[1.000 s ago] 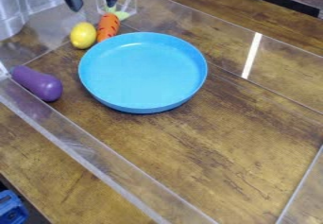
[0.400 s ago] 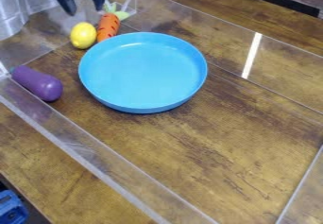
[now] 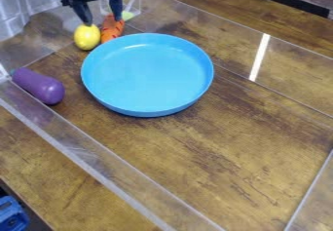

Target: Remove the lemon from the blue tray and put it on the table

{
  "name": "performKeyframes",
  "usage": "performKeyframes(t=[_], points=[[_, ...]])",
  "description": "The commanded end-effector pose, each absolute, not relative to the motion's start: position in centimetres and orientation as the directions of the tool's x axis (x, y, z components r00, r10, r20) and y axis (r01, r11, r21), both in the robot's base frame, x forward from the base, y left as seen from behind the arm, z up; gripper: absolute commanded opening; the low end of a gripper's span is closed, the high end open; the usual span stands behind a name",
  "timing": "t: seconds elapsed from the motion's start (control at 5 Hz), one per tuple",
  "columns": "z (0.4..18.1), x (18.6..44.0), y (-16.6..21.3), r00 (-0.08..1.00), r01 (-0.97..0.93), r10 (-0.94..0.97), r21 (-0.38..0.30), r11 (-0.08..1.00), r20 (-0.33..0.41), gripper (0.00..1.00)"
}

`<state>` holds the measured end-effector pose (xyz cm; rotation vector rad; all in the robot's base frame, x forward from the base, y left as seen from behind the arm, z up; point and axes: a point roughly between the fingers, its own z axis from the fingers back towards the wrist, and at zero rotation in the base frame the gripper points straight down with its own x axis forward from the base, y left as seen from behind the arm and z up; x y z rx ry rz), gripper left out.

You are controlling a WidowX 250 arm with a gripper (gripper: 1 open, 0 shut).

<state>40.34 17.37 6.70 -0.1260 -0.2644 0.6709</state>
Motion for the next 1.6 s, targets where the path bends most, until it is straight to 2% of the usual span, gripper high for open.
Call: performKeyframes(t=[0.0, 0.2, 0.4, 0.6, 0.8, 1.2, 1.4], points=[[8.9, 40.7, 17.0, 0.720, -0.598, 0.631, -0.202, 0.775, 0.288, 1.00], [9.1, 39.4, 16.4, 0.711, -0.602, 0.632, -0.197, 0.774, 0.308, 0.00], [8.6, 39.2, 16.5, 0.687, -0.629, 0.654, -0.193, 0.753, 0.316, 0.00], [8.0, 38.7, 16.7, 0.719, -0.588, 0.613, -0.184, 0.788, 0.327, 1.00], [7.4, 38.4, 17.0, 0.747, -0.547, 0.571, -0.173, 0.819, 0.340, 1.00], [7.4, 39.0, 17.9, 0.754, -0.532, 0.554, -0.165, 0.830, 0.353, 1.00], [8.3, 38.8, 19.2, 0.737, -0.555, 0.573, -0.163, 0.816, 0.359, 1.00]])
